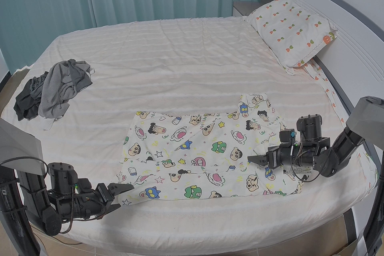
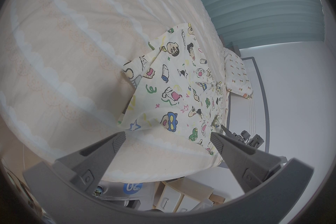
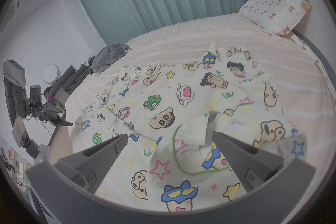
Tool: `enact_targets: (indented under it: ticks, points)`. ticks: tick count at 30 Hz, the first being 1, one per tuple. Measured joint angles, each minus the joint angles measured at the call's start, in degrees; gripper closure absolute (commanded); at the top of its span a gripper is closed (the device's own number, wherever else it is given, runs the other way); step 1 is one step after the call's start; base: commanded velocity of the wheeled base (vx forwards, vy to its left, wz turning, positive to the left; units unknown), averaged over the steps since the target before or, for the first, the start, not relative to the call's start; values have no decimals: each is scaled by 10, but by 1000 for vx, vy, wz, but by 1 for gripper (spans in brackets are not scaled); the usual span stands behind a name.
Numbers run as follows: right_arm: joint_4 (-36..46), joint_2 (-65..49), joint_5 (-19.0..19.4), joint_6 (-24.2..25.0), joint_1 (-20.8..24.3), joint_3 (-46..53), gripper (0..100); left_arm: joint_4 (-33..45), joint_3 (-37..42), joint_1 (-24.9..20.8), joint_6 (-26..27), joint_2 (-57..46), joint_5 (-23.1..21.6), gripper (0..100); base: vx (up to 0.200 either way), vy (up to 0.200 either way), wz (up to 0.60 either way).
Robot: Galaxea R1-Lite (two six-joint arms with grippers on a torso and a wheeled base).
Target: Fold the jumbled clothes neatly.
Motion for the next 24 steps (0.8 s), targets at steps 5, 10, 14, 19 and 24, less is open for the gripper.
enact_targets:
  ticks: [5, 10, 14, 19, 24]
  points:
    - [2, -25, 4, 3, -8, 15, 0, 0, 0, 0, 0, 0, 0, 0, 0, 0, 0]
    - [2, -40, 30, 3, -37, 32, 0, 0, 0, 0, 0, 0, 0, 0, 0, 0, 0]
    - [2, -43, 108, 3, -83, 46, 0, 0, 0, 0, 0, 0, 0, 0, 0, 0, 0]
    - [-2, -28, 174, 2, -139, 52, 0, 0, 0, 0, 0, 0, 0, 0, 0, 0, 0]
    - [-30, 17, 224, 3, -162, 28, 0, 0, 0, 0, 0, 0, 0, 0, 0, 0, 0]
